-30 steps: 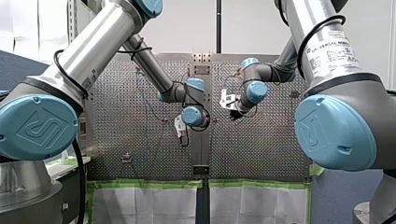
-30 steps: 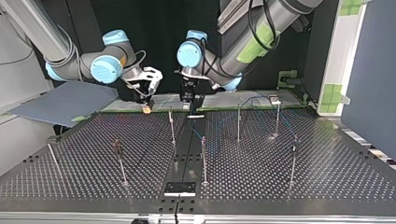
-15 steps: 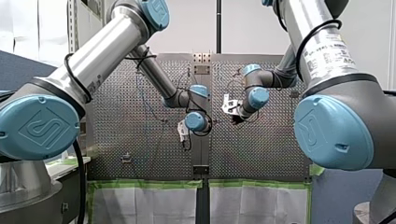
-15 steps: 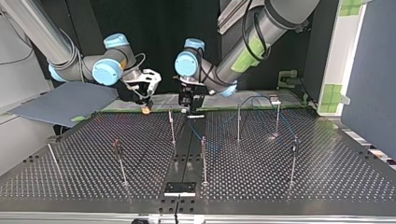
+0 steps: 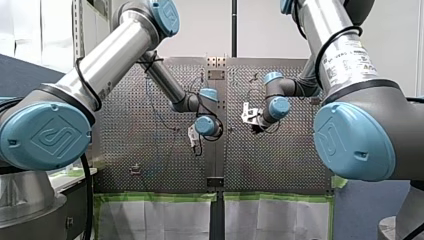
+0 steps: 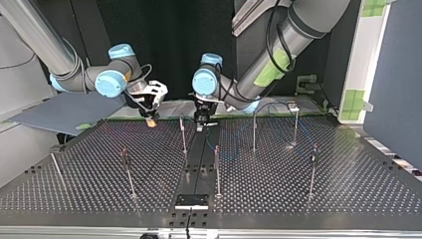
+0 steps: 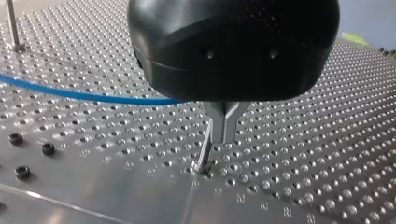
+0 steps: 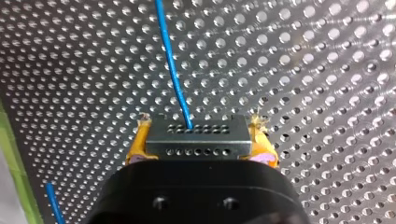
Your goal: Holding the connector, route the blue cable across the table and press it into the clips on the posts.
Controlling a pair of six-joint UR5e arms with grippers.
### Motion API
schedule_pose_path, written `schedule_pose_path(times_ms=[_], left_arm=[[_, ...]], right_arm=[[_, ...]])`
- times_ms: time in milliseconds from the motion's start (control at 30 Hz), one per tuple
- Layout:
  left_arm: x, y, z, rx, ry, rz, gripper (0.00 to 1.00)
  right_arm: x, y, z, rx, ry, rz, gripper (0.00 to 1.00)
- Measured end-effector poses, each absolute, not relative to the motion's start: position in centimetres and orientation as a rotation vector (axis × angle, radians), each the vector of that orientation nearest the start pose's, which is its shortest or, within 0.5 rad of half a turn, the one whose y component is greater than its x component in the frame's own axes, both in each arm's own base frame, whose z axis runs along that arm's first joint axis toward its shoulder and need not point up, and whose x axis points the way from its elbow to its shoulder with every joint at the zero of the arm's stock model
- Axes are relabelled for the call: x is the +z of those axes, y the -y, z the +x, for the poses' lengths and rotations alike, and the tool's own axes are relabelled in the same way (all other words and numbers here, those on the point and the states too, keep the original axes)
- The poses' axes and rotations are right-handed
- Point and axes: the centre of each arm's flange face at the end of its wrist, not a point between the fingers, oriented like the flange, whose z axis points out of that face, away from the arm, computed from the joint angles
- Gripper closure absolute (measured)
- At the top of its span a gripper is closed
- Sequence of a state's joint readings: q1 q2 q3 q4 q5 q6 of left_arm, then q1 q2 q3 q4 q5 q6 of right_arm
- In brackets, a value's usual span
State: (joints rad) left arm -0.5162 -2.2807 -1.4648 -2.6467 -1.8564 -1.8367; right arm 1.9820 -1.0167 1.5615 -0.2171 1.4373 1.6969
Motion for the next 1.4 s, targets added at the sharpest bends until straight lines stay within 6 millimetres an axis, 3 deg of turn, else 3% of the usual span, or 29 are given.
schedule_pose_path(times_ms=[433, 700, 767, 800, 867, 1000, 1033, 1067, 1133, 1400], left_arm=[[11.8, 42.4, 57.5, -0.280, -1.776, 0.019, 1.00], [13.4, 43.0, 58.8, -0.253, -1.786, 0.021, 0.96], [13.8, 43.1, 59.0, -0.244, -1.786, 0.015, 0.70], [14.0, 43.1, 59.0, -0.236, -1.788, 0.011, 0.70], [14.2, 43.1, 59.0, -0.224, -1.796, 0.007, 0.46], [14.1, 43.2, 58.5, -0.205, -1.826, 0.016, 0.42], [14.1, 43.2, 58.3, -0.201, -1.833, 0.020, 0.19], [14.1, 43.3, 58.1, -0.197, -1.840, 0.026, 0.05], [14.4, 43.3, 57.5, -0.186, -1.854, 0.043, 0.01], [16.3, 43.2, 55.3, -0.184, -1.872, 0.076, 0.01]], right_arm=[[20.4, 54.4, 36.5, -2.043, -1.751, -2.471, 1.00], [20.4, 55.3, 35.5, -2.045, -1.780, -2.464, 1.00], [20.4, 55.4, 35.4, -2.043, -1.782, -2.464, 1.00], [20.4, 55.4, 35.3, -2.043, -1.783, -2.464, 1.00], [20.4, 55.4, 35.3, -2.042, -1.783, -2.465, 1.00], [20.4, 55.3, 35.3, -2.038, -1.780, -2.465, 1.00], [20.4, 55.3, 35.3, -2.038, -1.779, -2.465, 1.00], [20.3, 55.3, 35.3, -2.037, -1.779, -2.465, 1.00], [20.3, 55.3, 35.4, -2.034, -1.779, -2.466, 1.00], [20.3, 55.0, 35.7, -2.031, -1.761, -2.466, 1.00]])
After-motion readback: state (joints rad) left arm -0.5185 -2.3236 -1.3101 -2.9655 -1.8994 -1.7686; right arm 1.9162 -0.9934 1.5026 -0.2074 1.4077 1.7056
